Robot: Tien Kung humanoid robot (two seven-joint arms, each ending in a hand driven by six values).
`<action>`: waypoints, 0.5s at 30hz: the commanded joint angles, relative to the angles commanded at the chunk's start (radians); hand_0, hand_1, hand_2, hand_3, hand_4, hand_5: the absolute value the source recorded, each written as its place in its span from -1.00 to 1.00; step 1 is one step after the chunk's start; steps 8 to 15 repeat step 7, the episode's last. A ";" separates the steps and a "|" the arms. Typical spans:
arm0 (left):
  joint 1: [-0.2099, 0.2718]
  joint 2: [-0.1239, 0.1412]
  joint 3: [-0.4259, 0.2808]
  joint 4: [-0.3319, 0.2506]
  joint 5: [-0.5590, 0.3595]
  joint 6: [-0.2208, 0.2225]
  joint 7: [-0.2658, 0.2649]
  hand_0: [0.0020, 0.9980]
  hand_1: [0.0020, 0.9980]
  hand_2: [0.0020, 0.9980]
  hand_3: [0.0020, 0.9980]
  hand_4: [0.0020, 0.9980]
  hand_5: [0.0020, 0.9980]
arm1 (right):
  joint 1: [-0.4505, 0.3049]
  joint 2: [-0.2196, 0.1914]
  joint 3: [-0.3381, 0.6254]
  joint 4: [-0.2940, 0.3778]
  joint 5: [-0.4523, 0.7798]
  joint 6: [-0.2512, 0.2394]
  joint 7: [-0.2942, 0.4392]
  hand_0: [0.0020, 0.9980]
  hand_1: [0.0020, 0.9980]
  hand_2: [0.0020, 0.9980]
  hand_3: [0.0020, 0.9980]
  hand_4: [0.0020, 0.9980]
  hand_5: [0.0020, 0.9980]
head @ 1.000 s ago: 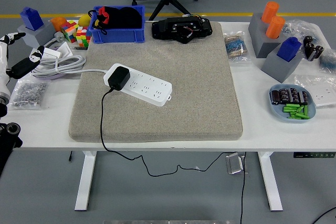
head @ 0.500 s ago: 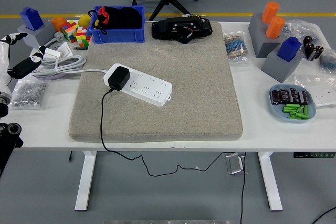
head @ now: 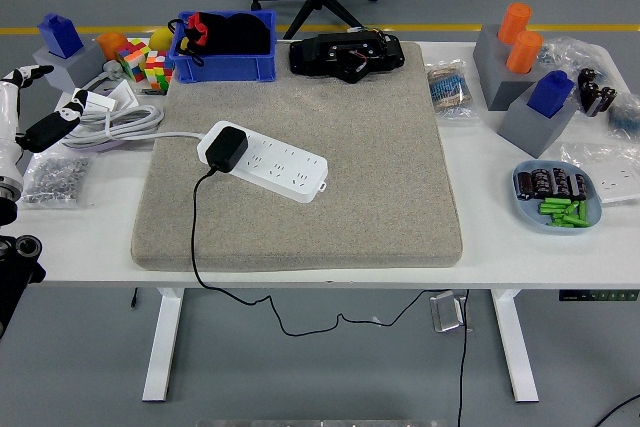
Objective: Press the white button,pick up the black plug,place it near the board,insert it into the board
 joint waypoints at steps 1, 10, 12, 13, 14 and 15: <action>0.000 0.000 0.000 0.000 0.000 0.000 0.000 0.79 0.76 0.70 0.54 0.54 -0.18 | 0.000 0.000 0.000 0.000 0.000 0.000 0.000 0.53 0.29 0.26 0.23 0.33 -0.14; 0.000 -0.001 -0.003 0.000 0.000 -0.001 0.000 0.79 0.76 0.70 0.54 0.54 -0.18 | 0.001 0.001 -0.001 0.001 0.000 0.000 0.000 0.53 0.29 0.26 0.23 0.33 -0.14; 0.000 -0.001 -0.003 0.000 0.000 -0.001 0.000 0.79 0.76 0.70 0.54 0.54 -0.18 | 0.001 0.001 -0.001 0.001 0.000 0.000 0.000 0.53 0.29 0.26 0.23 0.33 -0.14; 0.000 -0.001 -0.003 0.000 0.000 -0.001 0.000 0.79 0.76 0.70 0.54 0.54 -0.18 | 0.001 0.001 -0.001 0.001 0.000 0.000 0.000 0.53 0.29 0.26 0.23 0.33 -0.14; 0.000 -0.001 -0.003 0.000 0.000 -0.001 0.000 0.79 0.76 0.70 0.54 0.54 -0.18 | 0.001 0.001 -0.001 0.001 0.000 0.000 0.000 0.53 0.29 0.26 0.23 0.33 -0.14; 0.000 -0.001 -0.003 0.000 0.000 -0.001 0.000 0.79 0.76 0.70 0.54 0.54 -0.18 | 0.001 0.001 -0.001 0.001 0.000 0.000 0.000 0.53 0.29 0.26 0.23 0.33 -0.14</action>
